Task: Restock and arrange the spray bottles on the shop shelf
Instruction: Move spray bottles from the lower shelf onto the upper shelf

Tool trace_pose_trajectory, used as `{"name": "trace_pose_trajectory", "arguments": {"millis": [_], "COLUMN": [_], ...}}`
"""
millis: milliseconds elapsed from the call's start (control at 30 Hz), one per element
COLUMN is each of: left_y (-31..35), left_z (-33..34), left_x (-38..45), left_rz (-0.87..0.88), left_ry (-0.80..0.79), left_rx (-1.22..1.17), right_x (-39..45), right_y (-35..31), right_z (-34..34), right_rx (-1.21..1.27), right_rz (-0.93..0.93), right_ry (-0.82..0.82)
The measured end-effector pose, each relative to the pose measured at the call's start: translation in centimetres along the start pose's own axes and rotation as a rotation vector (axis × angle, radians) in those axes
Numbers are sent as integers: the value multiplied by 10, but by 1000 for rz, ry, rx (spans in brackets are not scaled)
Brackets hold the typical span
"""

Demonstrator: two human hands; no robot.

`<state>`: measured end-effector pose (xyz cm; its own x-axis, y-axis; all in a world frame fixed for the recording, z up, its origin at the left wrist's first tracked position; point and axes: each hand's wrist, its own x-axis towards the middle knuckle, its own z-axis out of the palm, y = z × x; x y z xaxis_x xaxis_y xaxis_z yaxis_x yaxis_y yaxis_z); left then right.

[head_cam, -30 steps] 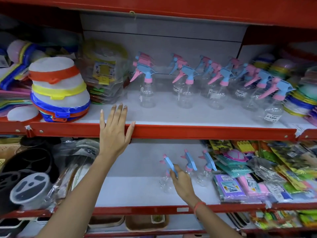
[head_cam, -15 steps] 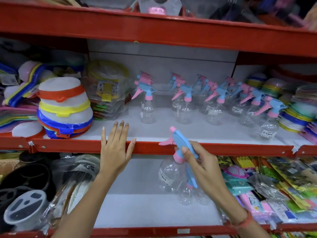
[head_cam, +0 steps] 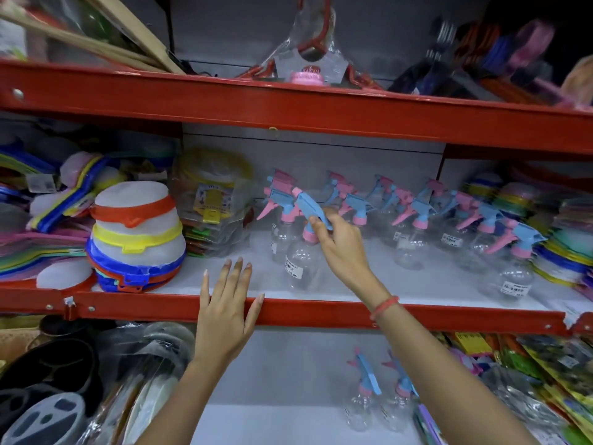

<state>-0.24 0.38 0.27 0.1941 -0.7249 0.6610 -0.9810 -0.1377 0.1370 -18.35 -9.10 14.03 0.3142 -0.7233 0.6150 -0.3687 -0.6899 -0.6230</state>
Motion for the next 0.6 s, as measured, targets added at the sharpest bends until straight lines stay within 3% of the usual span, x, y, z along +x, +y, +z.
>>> {"name": "trace_pose_trajectory", "arguments": {"millis": [233,500,600], "left_y": [-2,-2,-4], "left_z": [2,3,5], "left_x": [2,2,3], "left_rz": [1,8,11], "left_ry": [-7,-1,5], "left_rx": [7,13,12], "right_x": [12,-8,-22], "right_y": [18,35,45], "right_z": [25,38,47], "right_rx": [-60,275,93], "right_rz": [47,169,183], "right_ry": [-69,-112,-93]}}
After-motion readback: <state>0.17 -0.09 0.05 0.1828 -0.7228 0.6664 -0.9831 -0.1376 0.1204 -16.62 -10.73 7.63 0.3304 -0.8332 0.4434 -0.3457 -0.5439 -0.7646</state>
